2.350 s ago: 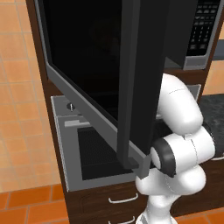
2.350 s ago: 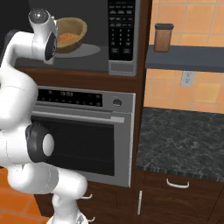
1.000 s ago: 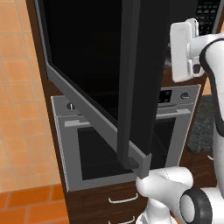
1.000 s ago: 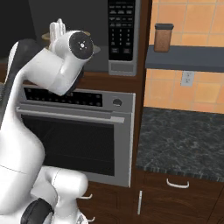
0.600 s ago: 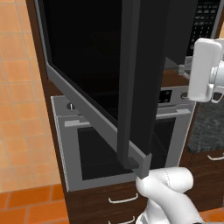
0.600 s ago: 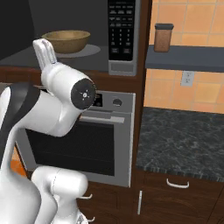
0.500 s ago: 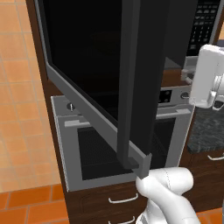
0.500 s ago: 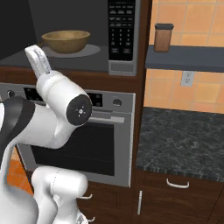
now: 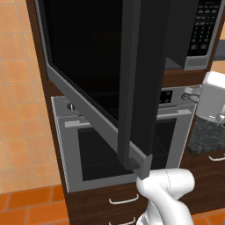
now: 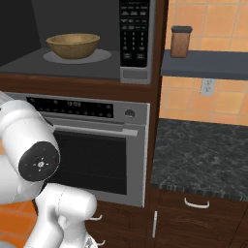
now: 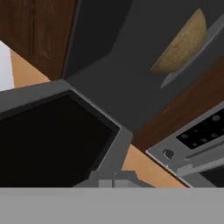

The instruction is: Open the microwave, place the bowl with waffle inside the microwave, then close the microwave door and turn it on.

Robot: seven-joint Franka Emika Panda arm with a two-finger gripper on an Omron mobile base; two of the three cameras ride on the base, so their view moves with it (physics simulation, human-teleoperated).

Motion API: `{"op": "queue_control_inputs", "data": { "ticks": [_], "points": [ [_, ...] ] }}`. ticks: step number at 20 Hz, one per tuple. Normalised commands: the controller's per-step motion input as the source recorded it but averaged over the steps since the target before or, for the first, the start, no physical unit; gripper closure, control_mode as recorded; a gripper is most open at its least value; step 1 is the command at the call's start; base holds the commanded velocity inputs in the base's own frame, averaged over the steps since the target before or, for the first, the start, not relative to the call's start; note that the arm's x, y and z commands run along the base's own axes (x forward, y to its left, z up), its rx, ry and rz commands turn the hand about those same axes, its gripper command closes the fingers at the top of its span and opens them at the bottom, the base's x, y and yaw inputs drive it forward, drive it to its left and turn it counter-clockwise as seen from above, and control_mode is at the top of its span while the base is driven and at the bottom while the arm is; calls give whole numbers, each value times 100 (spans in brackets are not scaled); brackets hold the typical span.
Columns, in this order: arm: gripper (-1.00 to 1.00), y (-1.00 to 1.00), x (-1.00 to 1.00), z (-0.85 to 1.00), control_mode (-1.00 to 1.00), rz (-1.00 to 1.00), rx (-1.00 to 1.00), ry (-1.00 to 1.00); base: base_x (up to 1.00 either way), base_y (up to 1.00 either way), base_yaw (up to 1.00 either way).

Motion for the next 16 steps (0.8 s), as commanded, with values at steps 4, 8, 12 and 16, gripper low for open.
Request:
{"op": "queue_control_inputs", "data": {
  "ticks": [4,8,12,16],
  "points": [
    [100,47,-51,-14,-100,-9,-18,0,0,0,0],
    [100,9,-9,-3,-100,0,-2,0,0,0,0],
    [100,59,-99,-28,-100,-19,-16,0,0,0,0],
    [100,42,-92,-25,-100,-30,-17,3,0,0,0]
  ]
}}
